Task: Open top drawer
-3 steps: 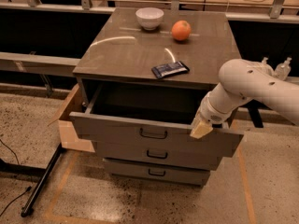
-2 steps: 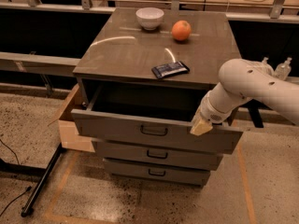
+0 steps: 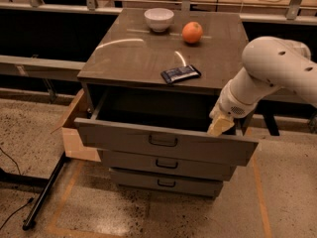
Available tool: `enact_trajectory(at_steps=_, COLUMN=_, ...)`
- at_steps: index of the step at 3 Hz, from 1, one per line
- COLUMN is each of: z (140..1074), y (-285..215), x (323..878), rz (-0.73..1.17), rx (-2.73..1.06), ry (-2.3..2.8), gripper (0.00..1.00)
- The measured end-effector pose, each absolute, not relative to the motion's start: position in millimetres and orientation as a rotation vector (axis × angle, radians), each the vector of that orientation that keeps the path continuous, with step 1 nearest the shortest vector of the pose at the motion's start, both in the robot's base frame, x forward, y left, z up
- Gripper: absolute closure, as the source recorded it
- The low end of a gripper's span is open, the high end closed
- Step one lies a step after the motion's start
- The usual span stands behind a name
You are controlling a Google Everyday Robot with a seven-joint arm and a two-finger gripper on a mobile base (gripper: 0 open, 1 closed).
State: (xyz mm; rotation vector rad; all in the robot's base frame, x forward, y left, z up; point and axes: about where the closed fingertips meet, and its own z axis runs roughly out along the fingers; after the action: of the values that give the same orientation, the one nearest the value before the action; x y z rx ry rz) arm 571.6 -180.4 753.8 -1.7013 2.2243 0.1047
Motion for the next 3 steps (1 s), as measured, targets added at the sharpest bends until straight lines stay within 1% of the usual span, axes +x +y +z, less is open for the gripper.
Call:
enact_trajectory(at_steps=1, z=769, y=-183, x=572, rz=0.073, rx=-1.697, ry=2.231, gripper=0.2)
enact_trajectory(at_steps=3, z=780, y=-188, x=570, rz=0.038, rx=-1.691, ry=2.234, gripper=0.65)
